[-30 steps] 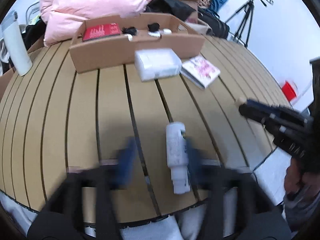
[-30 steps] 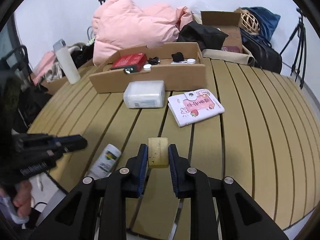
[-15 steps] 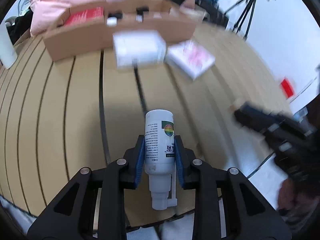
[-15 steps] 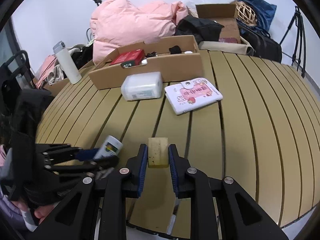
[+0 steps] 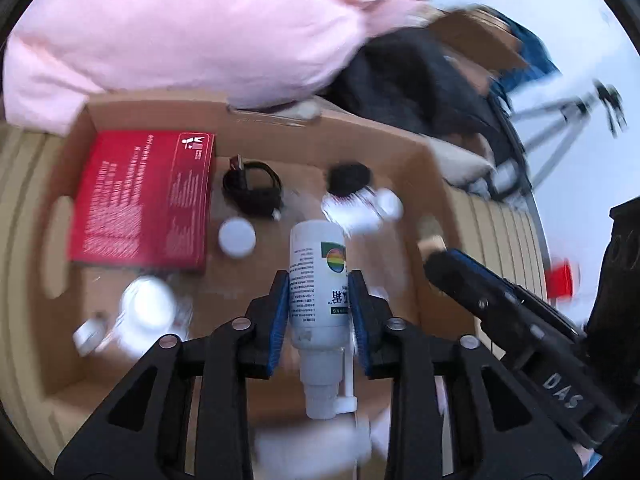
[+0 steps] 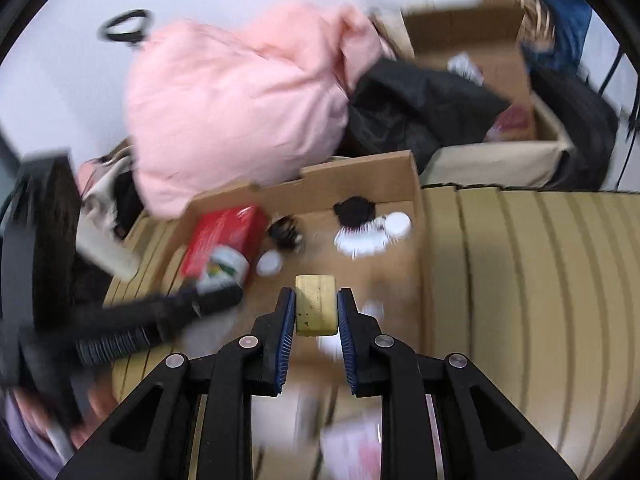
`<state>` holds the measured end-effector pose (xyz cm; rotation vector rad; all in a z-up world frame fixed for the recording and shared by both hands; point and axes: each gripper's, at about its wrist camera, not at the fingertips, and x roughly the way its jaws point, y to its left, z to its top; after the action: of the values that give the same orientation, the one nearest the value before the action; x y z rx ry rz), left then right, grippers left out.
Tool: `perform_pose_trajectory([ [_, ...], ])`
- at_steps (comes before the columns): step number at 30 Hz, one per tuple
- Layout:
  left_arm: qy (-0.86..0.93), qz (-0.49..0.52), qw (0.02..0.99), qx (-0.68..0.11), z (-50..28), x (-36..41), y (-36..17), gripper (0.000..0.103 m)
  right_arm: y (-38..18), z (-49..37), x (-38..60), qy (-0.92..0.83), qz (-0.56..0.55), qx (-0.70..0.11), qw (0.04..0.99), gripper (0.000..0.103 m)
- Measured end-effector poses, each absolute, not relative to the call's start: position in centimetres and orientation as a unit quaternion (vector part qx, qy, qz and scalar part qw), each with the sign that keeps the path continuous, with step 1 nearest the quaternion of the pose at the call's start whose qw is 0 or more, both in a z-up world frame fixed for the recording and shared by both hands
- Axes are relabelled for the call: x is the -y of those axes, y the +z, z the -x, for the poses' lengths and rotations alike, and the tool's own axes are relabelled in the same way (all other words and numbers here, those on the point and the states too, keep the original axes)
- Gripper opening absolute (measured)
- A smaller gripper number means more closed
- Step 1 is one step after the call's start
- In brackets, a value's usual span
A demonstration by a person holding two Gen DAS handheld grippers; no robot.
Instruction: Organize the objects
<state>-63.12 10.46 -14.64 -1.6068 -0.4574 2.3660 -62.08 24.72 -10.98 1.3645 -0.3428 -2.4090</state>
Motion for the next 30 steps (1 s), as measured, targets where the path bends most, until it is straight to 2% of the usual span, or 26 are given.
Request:
perform_pose_trajectory([
  [3,0.806,0.553,0.096,0.187,65.0,-9.1,-16.0,0.050,-12.6,66.7,-23.2,-0.839,-0.498,0.127,0.176,0.027],
  [5,0.809,0.541,0.120,0.196,64.8,-8.3,-15.4,0.064,-13.1,67.9,-22.7,-0.835,-0.498,0.137,0.191,0.045],
  [7,0.823,0.519,0.133,0.186,63.9,-7.5,-13.5,0.072,-12.5,68.2,-22.7,-0.840,-0.488,0.139,0.193,0.089],
  [11,0.867,0.465,0.129,0.121,60.3,-6.1,-8.0,0.075,-9.8,66.5,-23.0,-0.857,-0.455,0.130,0.203,0.089],
  [12,0.879,0.451,0.123,0.092,58.9,-5.8,-6.6,0.078,-9.2,66.0,-23.3,-0.859,-0.451,0.127,0.204,0.089],
  [13,0.886,0.444,0.116,0.068,57.7,-5.5,-5.7,0.088,-8.2,64.9,-23.6,-0.862,-0.448,0.119,0.205,0.089],
  [14,0.894,0.434,0.104,0.035,55.6,-5.1,-4.6,0.091,-7.2,63.5,-24.0,-0.866,-0.445,0.104,0.204,0.089],
  [18,0.912,0.401,0.075,-0.051,47.9,-3.4,-2.0,0.091,-3.2,55.9,-26.4,-0.886,-0.416,0.056,0.197,0.089],
  [22,0.917,0.387,0.069,-0.063,41.4,-1.6,-0.4,0.094,-0.4,47.5,-28.2,-0.898,-0.397,0.010,0.188,0.089],
  [27,0.921,0.381,0.075,-0.033,33.3,0.6,1.7,0.095,2.7,37.3,-29.9,-0.913,-0.369,-0.004,0.175,0.089],
  [30,0.916,0.386,0.109,0.004,29.7,1.5,2.4,0.098,4.2,31.4,-29.2,-0.926,-0.339,-0.047,0.161,0.089],
])
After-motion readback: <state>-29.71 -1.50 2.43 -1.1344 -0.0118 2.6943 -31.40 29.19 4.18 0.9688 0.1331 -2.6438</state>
